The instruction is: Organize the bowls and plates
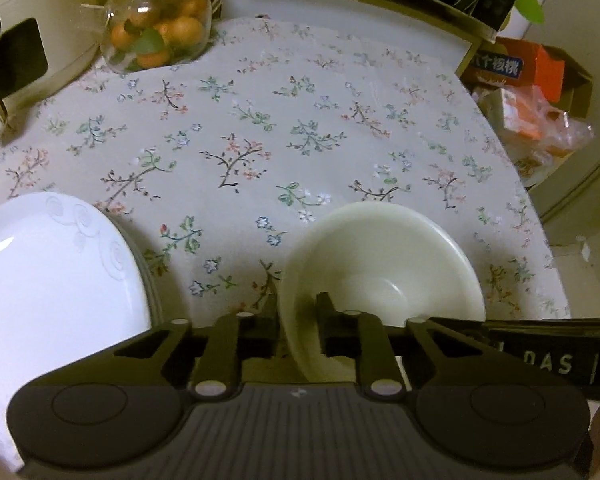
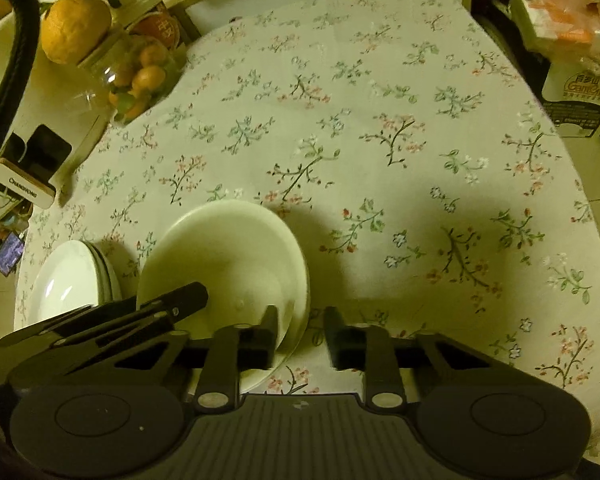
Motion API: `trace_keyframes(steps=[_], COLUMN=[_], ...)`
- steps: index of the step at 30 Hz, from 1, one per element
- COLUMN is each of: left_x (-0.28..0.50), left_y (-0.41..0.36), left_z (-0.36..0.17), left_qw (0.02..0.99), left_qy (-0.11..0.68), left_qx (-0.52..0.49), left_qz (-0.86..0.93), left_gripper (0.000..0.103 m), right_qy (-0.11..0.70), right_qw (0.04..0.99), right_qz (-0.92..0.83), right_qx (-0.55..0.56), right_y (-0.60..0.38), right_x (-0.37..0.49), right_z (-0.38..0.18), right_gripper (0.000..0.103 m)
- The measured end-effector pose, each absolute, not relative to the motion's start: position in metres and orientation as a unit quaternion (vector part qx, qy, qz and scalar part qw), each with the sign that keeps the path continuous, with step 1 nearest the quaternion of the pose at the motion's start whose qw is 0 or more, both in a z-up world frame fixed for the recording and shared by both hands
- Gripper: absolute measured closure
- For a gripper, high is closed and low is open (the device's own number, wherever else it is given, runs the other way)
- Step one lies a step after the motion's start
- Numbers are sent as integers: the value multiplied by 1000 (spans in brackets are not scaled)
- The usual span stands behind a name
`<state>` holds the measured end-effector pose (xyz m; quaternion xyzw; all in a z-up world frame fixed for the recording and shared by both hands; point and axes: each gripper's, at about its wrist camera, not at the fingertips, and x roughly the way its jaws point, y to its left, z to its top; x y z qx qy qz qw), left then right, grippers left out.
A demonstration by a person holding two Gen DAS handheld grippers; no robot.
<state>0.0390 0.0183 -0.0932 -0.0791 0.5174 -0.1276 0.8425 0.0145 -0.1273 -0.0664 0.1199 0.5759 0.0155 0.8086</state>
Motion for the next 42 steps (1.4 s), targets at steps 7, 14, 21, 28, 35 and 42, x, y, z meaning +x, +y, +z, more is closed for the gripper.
trace_keyframes(steps=[7, 14, 21, 28, 35, 42], left_x=[30, 18, 7, -1, 2, 2], left_y=[21, 52, 109, 147, 171, 182], left_z=[-71, -42, -22, -35, -48, -54], left_qw=[855, 868, 879, 867, 858, 855], left_qy=[496, 476, 455, 475, 490, 494], left_qx=[-77, -94, -130, -145, -155, -159], left_qz=[-131, -107, -64, -21, 4, 17], left_gripper=[89, 89, 89, 89, 89, 89], right_qy=[559, 528, 506, 527, 550, 558], right_qw=[823, 844, 853, 836, 819, 813], right_qz=[10, 33, 97, 144, 159, 164], right_qx=[102, 91, 78, 55, 42, 37], right_y=[-122, -105, -58, -4, 31, 49], right_x=[15, 16, 19, 22, 23, 25], right_z=[-57, -30, -7, -16, -32, -38], right_gripper=[92, 92, 92, 92, 92, 91])
